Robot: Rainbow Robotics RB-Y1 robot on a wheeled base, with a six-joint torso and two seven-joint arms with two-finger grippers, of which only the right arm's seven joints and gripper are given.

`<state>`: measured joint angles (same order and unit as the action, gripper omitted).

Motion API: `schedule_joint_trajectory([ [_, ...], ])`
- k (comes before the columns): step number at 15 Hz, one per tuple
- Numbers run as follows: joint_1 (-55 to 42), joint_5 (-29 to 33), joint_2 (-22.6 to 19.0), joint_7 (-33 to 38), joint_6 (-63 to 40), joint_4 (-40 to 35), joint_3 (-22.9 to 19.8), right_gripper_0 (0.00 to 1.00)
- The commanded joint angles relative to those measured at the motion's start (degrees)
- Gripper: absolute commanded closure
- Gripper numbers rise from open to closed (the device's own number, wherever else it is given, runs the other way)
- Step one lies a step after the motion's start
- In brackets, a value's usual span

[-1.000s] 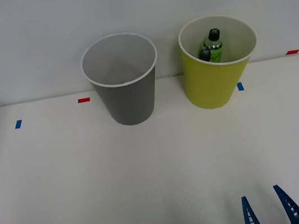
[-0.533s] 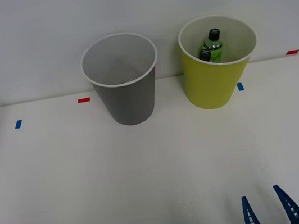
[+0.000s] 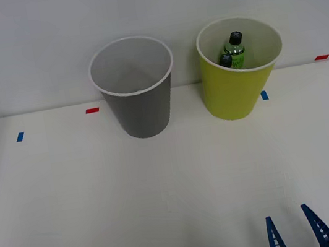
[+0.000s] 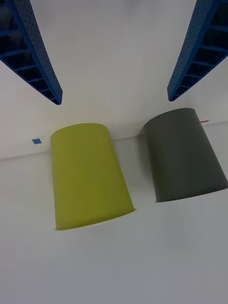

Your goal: Put cans in the gray bin, plastic bottles in the light green bin

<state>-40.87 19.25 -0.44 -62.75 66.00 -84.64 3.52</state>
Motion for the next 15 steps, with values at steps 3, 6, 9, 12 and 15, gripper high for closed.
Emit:
schedule_joint_trajectory([
  [3,0.00,0.00,0.00,0.00,0.00,0.00,0.00,0.24],
  [6,0.00,0.00,0.00,0.00,0.00,0.00,0.00,0.25],
  [9,0.00,0.00,0.00,0.00,0.00,0.00,0.00,0.24],
  [12,0.00,0.00,0.00,0.00,0.00,0.00,0.00,0.25],
  [15,0.00,0.00,0.00,0.00,0.00,0.00,0.00,0.24],
])
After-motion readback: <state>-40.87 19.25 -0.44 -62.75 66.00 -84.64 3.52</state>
